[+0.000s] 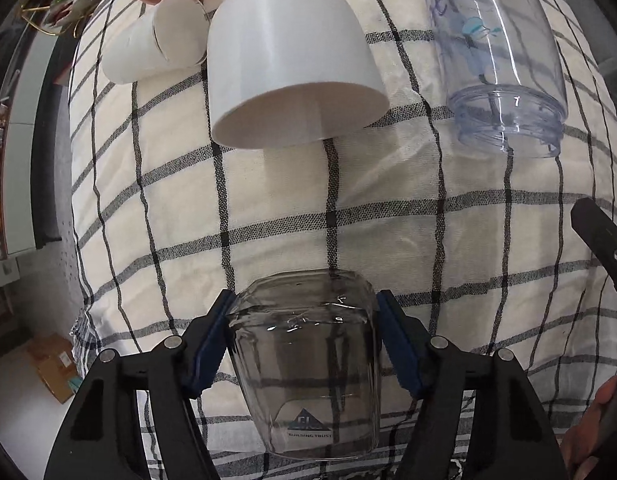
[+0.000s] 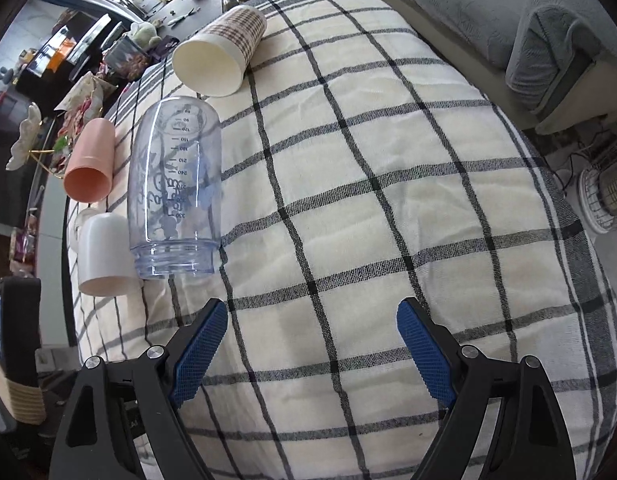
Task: Flip cup upside down
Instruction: 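Grasp the inverted clear glass cup with the left gripper, then lower the clear glass cup rim-down onto the cloth and open the left gripper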
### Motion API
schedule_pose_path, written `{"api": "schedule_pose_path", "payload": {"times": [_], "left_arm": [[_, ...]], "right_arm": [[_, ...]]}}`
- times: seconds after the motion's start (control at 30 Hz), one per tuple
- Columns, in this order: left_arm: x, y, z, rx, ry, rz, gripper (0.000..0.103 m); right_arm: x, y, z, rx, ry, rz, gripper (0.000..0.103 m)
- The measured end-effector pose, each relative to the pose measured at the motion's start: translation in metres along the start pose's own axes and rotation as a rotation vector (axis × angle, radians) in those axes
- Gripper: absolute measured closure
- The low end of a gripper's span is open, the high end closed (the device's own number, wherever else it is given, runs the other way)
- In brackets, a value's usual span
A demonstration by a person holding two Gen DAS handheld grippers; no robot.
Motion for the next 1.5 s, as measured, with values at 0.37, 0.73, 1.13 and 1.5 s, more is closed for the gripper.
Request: {"api": "schedule_pose_path", "payload": {"times": [0.37, 0.73, 1.13, 1.5], "left_arm": [[0.003, 0.030, 0.034, -0.145, 0.025, 0.011, 0.035], [-0.003, 0.060, 0.106, -0.557, -0.026, 0.025, 0.035], [0.016, 0.072, 0.093, -0.987, -0.030, 0.136, 0.035], [0.014, 0.061, 0.064, -0.954, -0.018, 0.154, 0.035]], "right_arm": [[0.001, 0.006, 0.025, -0.049, -0.008, 0.008, 0.016], [0.007, 0.029, 0.053, -0.110, 0.009, 0.054, 0.016], [0.006, 0.054, 0.067, -0.153, 0.074, 0.108, 0.016], [0.009, 0.068, 0.070, -0.157, 0.087, 0.124, 0.016]]}}
Point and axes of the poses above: each gripper's, at about its wrist camera, not at the fingertips, and z roughly against the way its jaws point, x to its left, y to its underside, the point moved 3 cm from there along -z, roughly the way its jaws point, and after that the axes turned 8 degrees about -z, right-handed, at the moved point
